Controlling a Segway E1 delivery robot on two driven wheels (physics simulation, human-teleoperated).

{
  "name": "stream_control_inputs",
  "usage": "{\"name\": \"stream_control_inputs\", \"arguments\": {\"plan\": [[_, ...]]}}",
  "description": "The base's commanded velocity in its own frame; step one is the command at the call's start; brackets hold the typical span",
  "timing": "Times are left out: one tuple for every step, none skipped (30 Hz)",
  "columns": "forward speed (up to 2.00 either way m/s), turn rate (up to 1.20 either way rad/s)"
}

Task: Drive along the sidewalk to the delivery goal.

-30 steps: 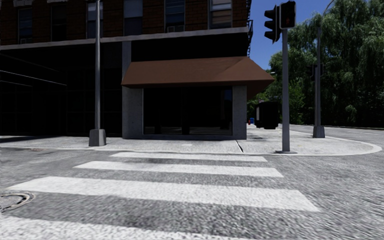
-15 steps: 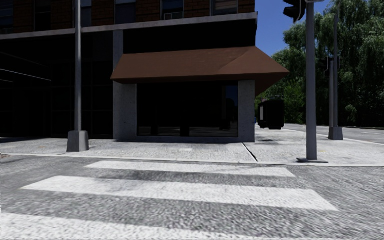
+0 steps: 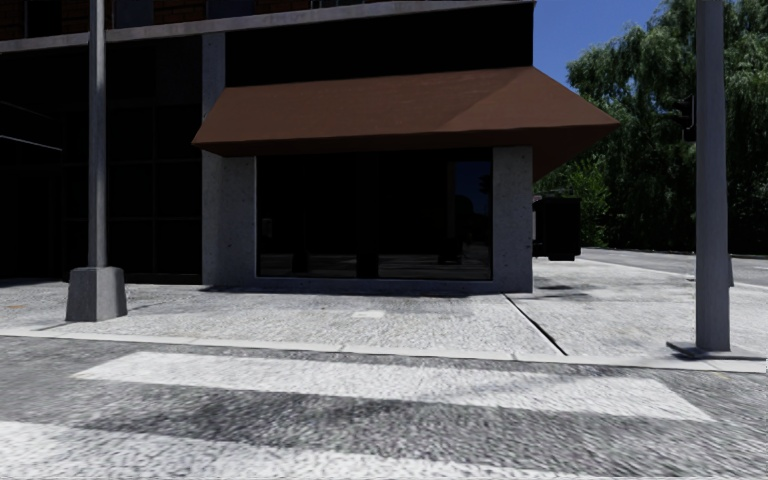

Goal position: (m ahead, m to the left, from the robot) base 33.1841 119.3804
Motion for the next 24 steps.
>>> {"name": "stream_control_inputs", "arguments": {"plan": [[2.00, 0.00], [2.00, 0.00], [2.00, 0.00], [2.00, 0.00], [2.00, 0.00], [2.00, 0.00], [2.00, 0.00], [2.00, 0.00], [2.00, 0.00], [2.00, 0.00], [2.00, 0.16], [2.00, 0.18], [2.00, 0.20], [2.00, 0.24], [2.00, 0.24], [2.00, 0.25], [2.00, 0.27], [2.00, 0.32], [2.00, 0.32], [2.00, 0.35], [2.00, 0.37], [2.00, 0.37], [2.00, 0.37], [2.00, 0.37]]}}
